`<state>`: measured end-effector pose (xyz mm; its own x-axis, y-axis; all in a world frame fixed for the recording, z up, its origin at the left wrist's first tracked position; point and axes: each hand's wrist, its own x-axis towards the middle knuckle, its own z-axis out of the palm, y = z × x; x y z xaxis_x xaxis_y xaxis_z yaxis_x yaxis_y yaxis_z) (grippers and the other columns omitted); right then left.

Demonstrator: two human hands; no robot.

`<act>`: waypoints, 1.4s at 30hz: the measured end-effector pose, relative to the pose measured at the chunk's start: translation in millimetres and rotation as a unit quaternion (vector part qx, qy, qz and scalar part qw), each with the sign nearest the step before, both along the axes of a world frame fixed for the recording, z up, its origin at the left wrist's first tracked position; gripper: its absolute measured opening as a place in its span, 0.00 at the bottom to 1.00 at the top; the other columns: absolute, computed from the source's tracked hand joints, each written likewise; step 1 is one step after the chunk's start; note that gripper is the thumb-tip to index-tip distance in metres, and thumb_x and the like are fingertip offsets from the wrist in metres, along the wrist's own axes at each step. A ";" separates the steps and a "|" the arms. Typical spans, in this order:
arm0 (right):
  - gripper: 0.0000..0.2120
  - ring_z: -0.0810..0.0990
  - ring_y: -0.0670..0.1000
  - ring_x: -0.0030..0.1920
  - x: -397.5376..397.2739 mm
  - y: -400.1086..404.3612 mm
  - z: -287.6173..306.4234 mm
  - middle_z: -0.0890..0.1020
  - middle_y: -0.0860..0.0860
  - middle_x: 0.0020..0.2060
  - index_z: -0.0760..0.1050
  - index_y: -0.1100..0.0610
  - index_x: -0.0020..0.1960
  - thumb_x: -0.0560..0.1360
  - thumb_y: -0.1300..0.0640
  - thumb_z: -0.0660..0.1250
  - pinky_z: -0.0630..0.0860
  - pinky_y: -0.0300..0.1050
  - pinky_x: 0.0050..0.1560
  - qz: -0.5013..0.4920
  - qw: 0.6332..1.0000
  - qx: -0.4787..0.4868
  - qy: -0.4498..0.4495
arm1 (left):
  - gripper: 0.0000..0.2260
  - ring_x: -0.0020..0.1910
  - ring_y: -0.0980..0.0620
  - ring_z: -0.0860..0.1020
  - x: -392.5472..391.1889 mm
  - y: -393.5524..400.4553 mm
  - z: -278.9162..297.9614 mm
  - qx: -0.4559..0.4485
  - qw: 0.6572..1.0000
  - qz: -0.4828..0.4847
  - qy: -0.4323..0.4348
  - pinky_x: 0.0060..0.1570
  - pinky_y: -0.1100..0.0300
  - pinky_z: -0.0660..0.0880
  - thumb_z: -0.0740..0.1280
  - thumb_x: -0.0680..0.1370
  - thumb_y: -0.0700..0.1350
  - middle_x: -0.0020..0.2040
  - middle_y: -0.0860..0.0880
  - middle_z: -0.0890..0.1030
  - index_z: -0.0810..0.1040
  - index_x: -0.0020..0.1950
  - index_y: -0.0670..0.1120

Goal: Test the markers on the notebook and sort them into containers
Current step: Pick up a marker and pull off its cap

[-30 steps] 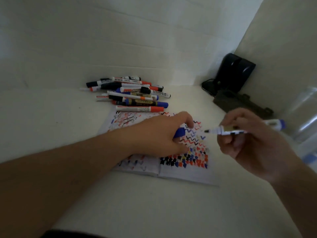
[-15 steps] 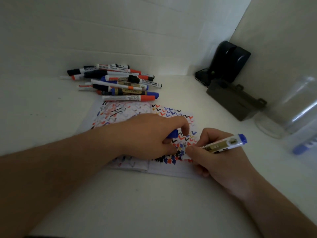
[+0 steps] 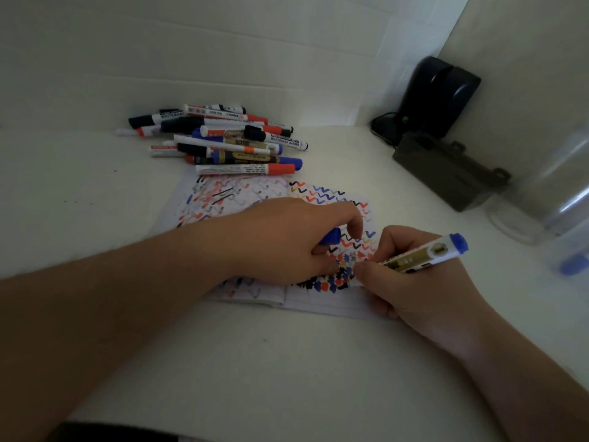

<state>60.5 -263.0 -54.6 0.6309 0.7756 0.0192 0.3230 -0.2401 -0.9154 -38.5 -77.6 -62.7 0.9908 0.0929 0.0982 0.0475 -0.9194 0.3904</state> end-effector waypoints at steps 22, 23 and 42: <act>0.11 0.68 0.49 0.22 10.1 0.0 -3.1 0.76 0.53 0.25 0.74 0.60 0.36 0.69 0.62 0.76 0.65 0.38 0.23 0.040 0.991 0.091 0.095 | 0.08 0.41 0.60 0.77 -8.0 -1.0 3.6 -0.102 0.994 0.026 0.000 0.38 0.65 0.72 0.62 0.84 0.53 0.45 0.56 0.77 0.65 0.61 0.56; 0.09 0.67 0.48 0.23 13.3 -1.2 -1.8 0.75 0.53 0.26 0.75 0.59 0.39 0.68 0.62 0.76 0.63 0.37 0.22 0.043 0.982 0.124 0.139 | 0.07 0.43 0.62 0.77 -9.5 0.6 4.6 -0.116 0.993 0.029 -0.005 0.38 0.68 0.71 0.61 0.85 0.53 0.46 0.57 0.77 0.66 0.61 0.56; 0.19 0.69 0.53 0.30 28.7 -2.1 -0.5 0.79 0.58 0.34 0.84 0.60 0.48 0.69 0.53 0.58 0.63 0.42 0.31 0.038 0.933 0.163 0.318 | 0.07 0.49 0.64 0.75 -11.8 4.2 4.9 -0.138 0.990 0.016 -0.004 0.49 0.66 0.73 0.61 0.85 0.53 0.51 0.63 0.76 0.69 0.62 0.61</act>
<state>89.2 -265.1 -55.1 0.5380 0.8373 -0.0975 -0.3061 0.0863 -0.9481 -50.2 -73.5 -57.8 0.9861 0.1495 0.0727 0.0715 -0.7762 0.6264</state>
